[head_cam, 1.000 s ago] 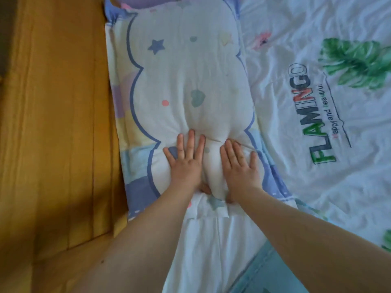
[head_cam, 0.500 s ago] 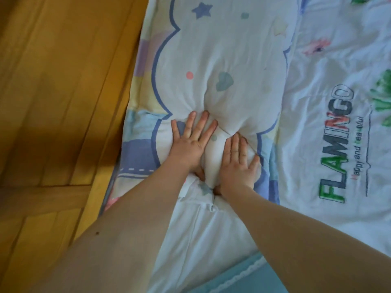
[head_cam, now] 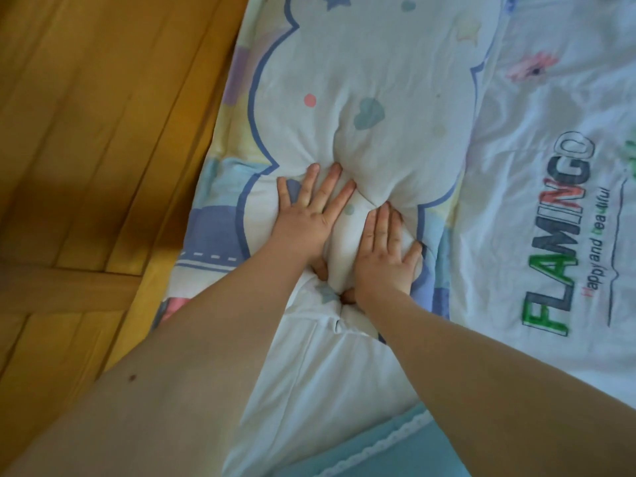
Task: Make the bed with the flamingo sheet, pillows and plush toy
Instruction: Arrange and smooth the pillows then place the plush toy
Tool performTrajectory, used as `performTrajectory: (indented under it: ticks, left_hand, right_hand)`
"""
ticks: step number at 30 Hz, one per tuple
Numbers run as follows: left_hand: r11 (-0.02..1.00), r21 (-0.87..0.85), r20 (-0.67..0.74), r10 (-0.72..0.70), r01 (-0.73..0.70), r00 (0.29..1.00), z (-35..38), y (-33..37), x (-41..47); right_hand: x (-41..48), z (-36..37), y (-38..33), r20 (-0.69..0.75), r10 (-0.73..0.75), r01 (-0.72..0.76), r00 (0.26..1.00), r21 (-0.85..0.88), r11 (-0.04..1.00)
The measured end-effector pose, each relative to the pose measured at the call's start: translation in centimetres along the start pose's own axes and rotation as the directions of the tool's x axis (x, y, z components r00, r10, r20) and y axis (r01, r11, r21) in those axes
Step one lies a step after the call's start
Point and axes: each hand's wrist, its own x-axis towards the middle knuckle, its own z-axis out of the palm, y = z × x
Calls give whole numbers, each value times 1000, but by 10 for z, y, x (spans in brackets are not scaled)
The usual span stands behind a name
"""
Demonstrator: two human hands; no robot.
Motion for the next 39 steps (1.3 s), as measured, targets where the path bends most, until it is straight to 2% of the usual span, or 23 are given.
performTrajectory:
  ticks: [8, 14, 18, 23, 26, 28, 31, 34, 36, 39]
  left_hand:
    - [1000, 12, 1, -11, 11, 1000, 2, 3, -2]
    - [997, -68, 64, 38, -33, 997, 1, -5, 6]
    - [997, -62, 9, 45, -44, 999, 3, -6, 2]
    - [998, -67, -167, 0, -11, 986, 17, -1, -22]
    - [993, -116, -251, -61, 33, 966, 32, 0, -45]
    - [986, -160, -197, -77, 45, 977, 36, -4, -67]
    - [976, -208, 29, -66, 70, 997, 36, -14, -101]
    - [970, -218, 150, -79, 111, 986, 31, -27, -148]
    - [958, -266, 170, -59, 104, 984, 26, -31, -175]
    - [939, -320, 200, -60, 123, 978, 14, -29, -212]
  right_hand:
    - [-3, 3, -2, -41, 14, -15, 999, -20, 1000]
    - [0, 4, -3, -117, 24, -24, 993, -2, 1000]
    - [0, 9, -1, -201, 27, -29, 979, -10, 1000]
    - [-14, 24, -4, -322, 55, -63, 945, -13, 998]
    - [-31, 28, -7, -328, 76, -78, 941, 8, 997]
    - [-50, 27, 1, -264, 33, -30, 964, 15, 999]
    - [-77, 33, 27, -74, -36, 38, 997, 29, 999]
    - [-108, 29, 42, 61, -70, 72, 996, -41, 997]
    - [-126, 17, 44, 90, -97, 100, 991, -31, 994]
    - [-158, -1, 32, 52, -137, 136, 989, 28, 990]
